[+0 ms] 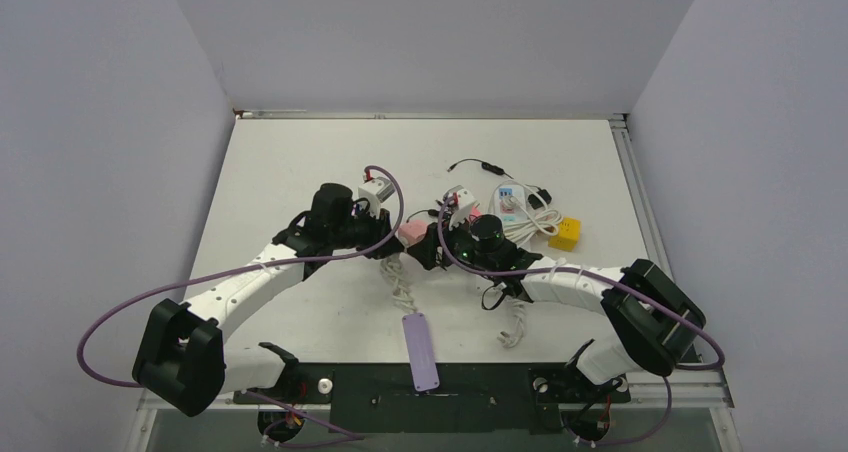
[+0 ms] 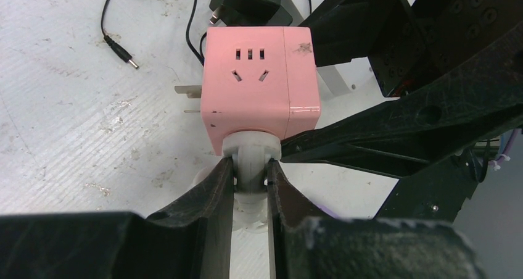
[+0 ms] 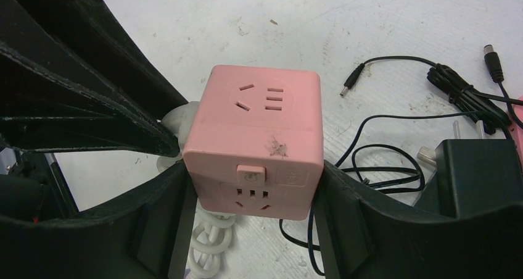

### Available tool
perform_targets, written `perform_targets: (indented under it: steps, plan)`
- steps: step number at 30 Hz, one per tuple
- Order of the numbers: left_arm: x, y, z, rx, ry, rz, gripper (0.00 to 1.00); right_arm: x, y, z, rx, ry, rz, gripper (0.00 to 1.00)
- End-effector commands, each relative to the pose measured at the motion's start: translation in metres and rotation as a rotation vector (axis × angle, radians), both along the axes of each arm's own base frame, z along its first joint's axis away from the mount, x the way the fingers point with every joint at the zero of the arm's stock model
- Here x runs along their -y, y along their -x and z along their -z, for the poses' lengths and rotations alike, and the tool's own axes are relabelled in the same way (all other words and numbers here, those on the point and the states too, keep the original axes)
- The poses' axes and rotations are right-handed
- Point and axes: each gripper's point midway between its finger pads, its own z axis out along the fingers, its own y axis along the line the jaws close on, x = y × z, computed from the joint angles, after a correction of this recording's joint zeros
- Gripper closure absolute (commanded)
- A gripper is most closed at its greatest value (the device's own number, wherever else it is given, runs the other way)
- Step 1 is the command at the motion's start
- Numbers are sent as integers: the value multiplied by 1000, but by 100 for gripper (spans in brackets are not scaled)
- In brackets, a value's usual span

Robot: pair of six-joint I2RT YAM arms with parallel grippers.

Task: Pull the plug off the socket
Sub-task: Remove the socket from the socket.

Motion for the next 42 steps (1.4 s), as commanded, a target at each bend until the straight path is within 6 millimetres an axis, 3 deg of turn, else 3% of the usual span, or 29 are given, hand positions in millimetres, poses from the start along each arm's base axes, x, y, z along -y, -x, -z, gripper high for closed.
perform_targets:
  steps: [1,6,12,23,28,32,37,42]
  plan:
    - [-12,-13,-3,-27,-11,-69,100,2,-9,-59,184,-161,4,95]
    - [-33,-29,-1,-39,-22,-164,100,4,12,-87,289,-254,-77,95]
    - [-31,-29,-1,-42,-11,-160,100,0,12,-81,282,-237,-86,95]
    - [-3,-7,-15,6,53,-47,100,12,-36,-19,70,-10,161,95]
    - [2,-4,-17,-3,81,-31,100,10,-39,-10,45,7,166,95]
    - [-6,-11,-11,-15,43,-81,100,5,-31,-21,90,-36,107,95]
    - [-39,-35,3,-79,-8,-226,100,0,-8,-53,200,-147,-4,95]
    - [-64,-50,6,-106,-5,-330,100,-3,15,-80,310,-212,-87,95]
